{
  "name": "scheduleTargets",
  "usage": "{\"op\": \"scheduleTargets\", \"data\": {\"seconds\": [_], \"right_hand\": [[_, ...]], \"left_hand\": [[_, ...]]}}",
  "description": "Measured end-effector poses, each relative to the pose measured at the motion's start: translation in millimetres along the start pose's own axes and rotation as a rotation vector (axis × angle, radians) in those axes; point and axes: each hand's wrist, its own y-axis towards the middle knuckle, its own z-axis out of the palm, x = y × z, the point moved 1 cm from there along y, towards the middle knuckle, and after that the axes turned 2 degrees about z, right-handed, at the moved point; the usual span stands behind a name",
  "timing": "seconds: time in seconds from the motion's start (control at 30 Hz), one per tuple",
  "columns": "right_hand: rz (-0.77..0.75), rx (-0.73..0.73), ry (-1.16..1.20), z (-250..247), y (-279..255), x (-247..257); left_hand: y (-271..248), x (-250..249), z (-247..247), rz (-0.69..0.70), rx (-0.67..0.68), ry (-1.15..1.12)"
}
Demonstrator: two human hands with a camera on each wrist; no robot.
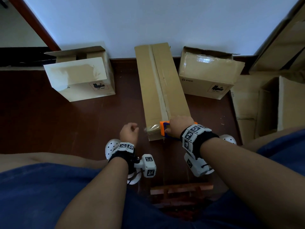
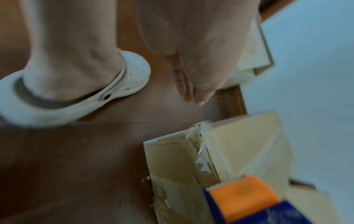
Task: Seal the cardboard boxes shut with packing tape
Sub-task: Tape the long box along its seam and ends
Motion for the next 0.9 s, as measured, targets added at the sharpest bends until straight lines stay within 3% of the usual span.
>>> {"op": "scheduleTargets", "data": {"seconds": [0.07,0.13,0.2,0.57,0.9], "right_hand": [[-0.002,0.002,-0.007,0,-1,0],[-0.002,0.000,-0.001,-1,-2,0],[-0.005,0.003,0.005,-2,-3,0],[-0.006,0.019,0.032,-4,-1,-1],[-0.032,0.009,0.002,-6,2,0]], "left_hand": [[5,-19,-4,0.260,0.083,0.090],[6,-35,0,0.505,0.270,0.238],[6,-42,7,0.627,0.387,0.346],[7,-35,22,0.633,0.383,0.400],[17,-16,23,0.672,0.473,0.316]]}}
